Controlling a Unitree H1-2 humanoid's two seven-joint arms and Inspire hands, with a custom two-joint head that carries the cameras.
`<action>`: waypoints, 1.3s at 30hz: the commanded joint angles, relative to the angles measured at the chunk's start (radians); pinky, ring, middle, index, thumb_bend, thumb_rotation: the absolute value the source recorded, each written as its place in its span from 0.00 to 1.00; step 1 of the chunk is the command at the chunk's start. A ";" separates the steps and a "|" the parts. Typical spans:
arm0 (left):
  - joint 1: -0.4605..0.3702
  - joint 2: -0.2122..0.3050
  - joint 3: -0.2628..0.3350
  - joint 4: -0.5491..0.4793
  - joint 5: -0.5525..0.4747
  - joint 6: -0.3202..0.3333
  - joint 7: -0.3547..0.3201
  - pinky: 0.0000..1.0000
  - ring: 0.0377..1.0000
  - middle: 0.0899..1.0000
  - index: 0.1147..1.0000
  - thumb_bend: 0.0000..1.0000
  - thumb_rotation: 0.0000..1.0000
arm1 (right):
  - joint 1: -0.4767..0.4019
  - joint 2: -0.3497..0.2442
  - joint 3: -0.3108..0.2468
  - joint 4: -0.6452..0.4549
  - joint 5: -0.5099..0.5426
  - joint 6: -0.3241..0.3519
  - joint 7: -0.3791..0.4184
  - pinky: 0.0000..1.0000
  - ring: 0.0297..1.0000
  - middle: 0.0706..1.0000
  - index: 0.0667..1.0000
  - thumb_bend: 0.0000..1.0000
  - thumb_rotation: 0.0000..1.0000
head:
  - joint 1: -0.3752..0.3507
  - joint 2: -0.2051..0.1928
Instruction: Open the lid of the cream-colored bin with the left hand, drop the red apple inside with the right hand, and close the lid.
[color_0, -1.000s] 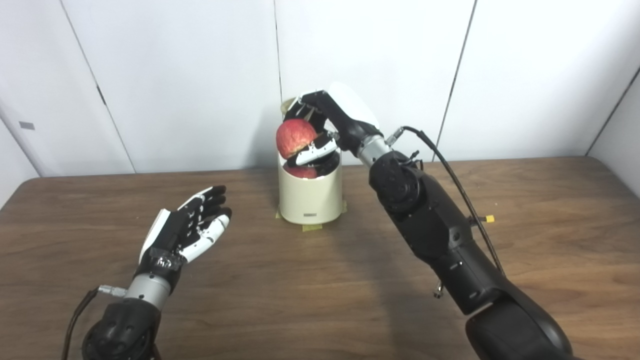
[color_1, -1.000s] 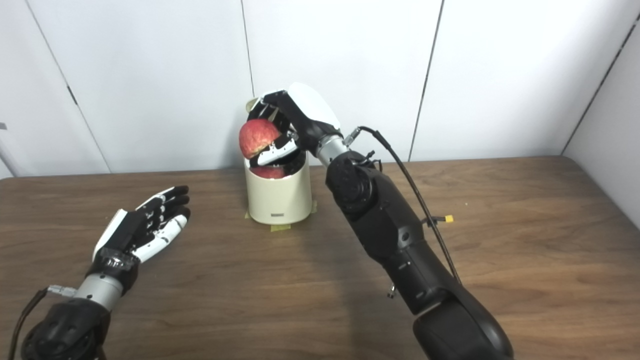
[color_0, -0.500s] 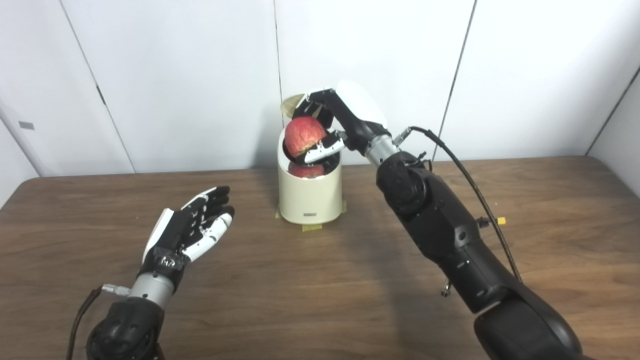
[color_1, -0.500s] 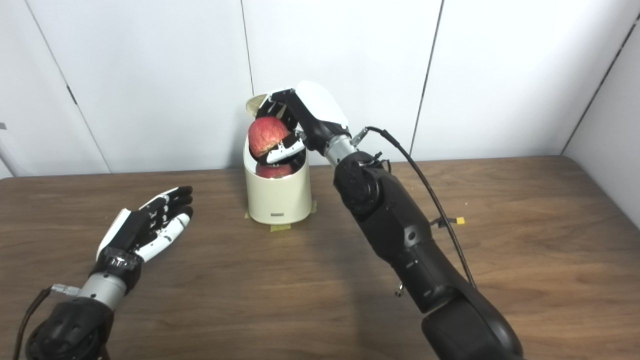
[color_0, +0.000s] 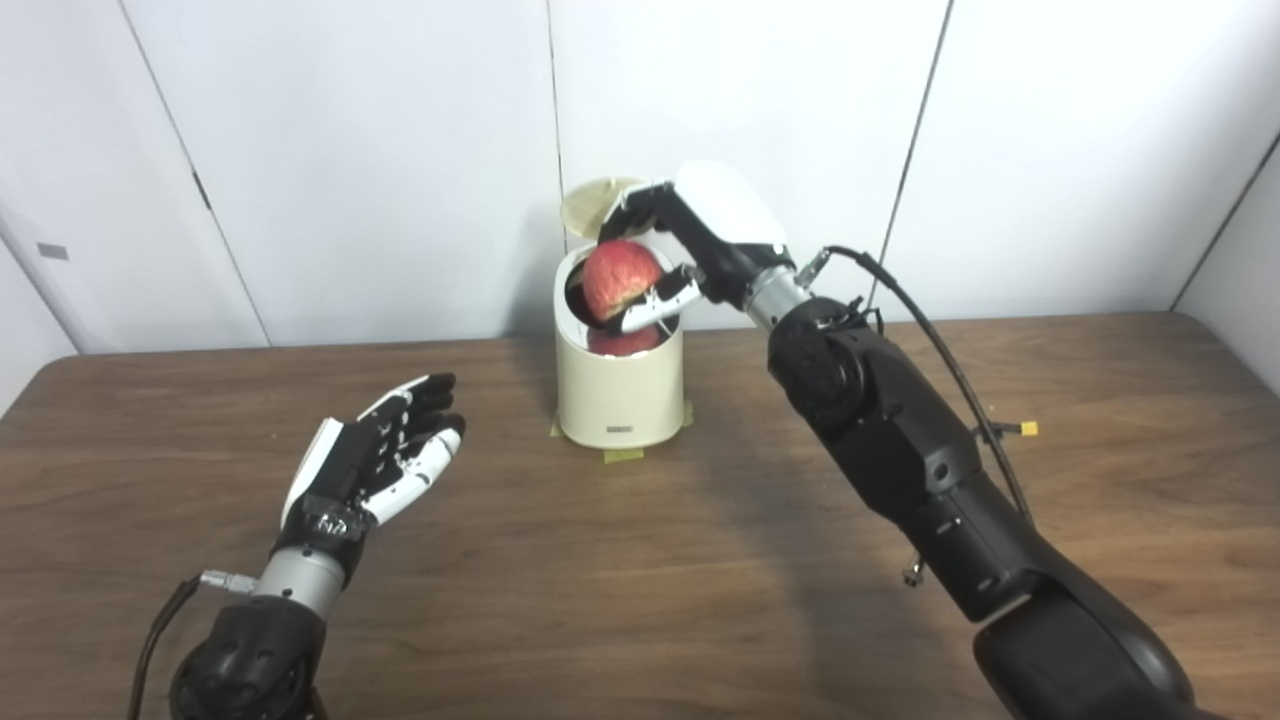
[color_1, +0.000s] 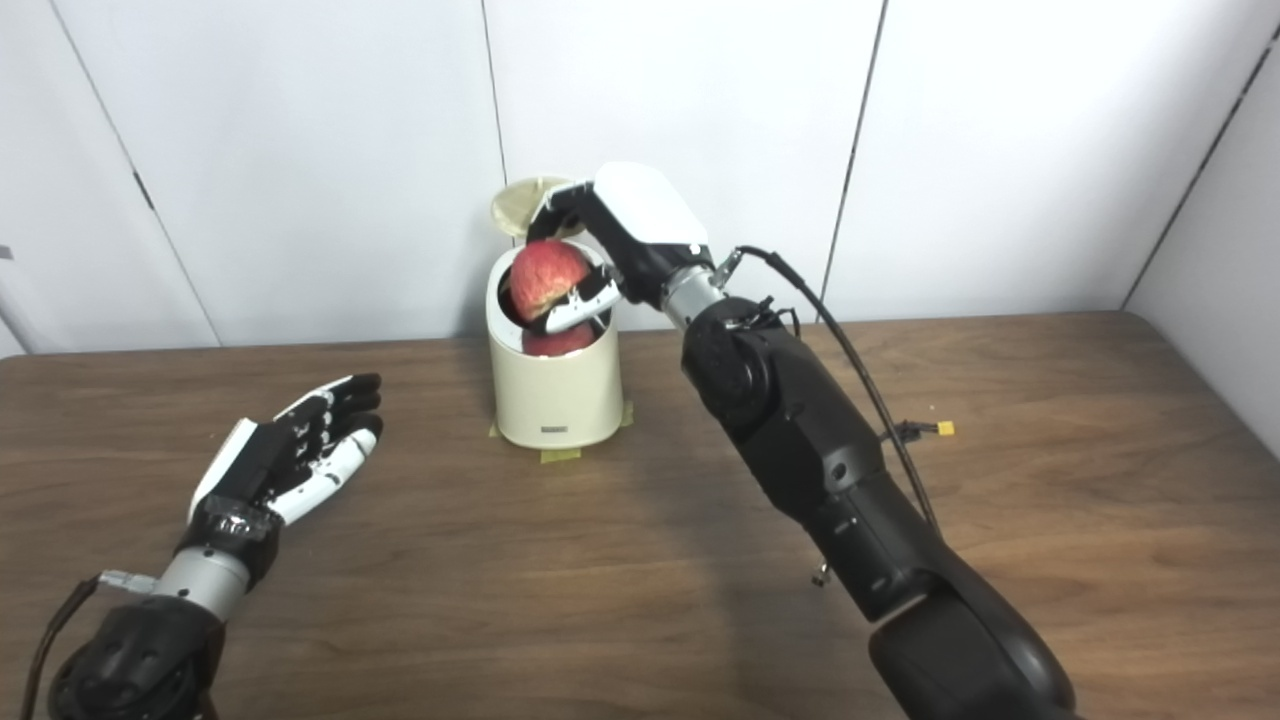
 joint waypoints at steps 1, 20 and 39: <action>-0.041 -0.006 -0.001 -0.032 -0.019 -0.009 0.006 0.84 0.88 0.86 0.85 0.34 0.40 | -0.053 -0.007 -0.004 -0.044 -0.012 0.016 0.002 0.99 0.99 0.89 0.77 1.00 0.38 | -0.001 0.001; -0.046 0.007 -0.017 -0.023 -0.034 -0.009 0.016 0.84 0.87 0.86 0.87 0.34 0.37 | -0.051 -0.004 -0.007 -0.053 -0.007 0.027 0.007 1.00 0.95 0.78 0.74 0.97 0.34 | -0.009 0.000; -0.037 0.015 -0.065 -0.015 -0.023 -0.009 0.059 0.82 0.85 0.85 0.85 0.34 0.41 | 0.027 0.011 -0.172 -0.103 0.153 -0.013 -0.111 0.31 0.33 0.38 0.50 0.52 0.00 | -0.005 -0.012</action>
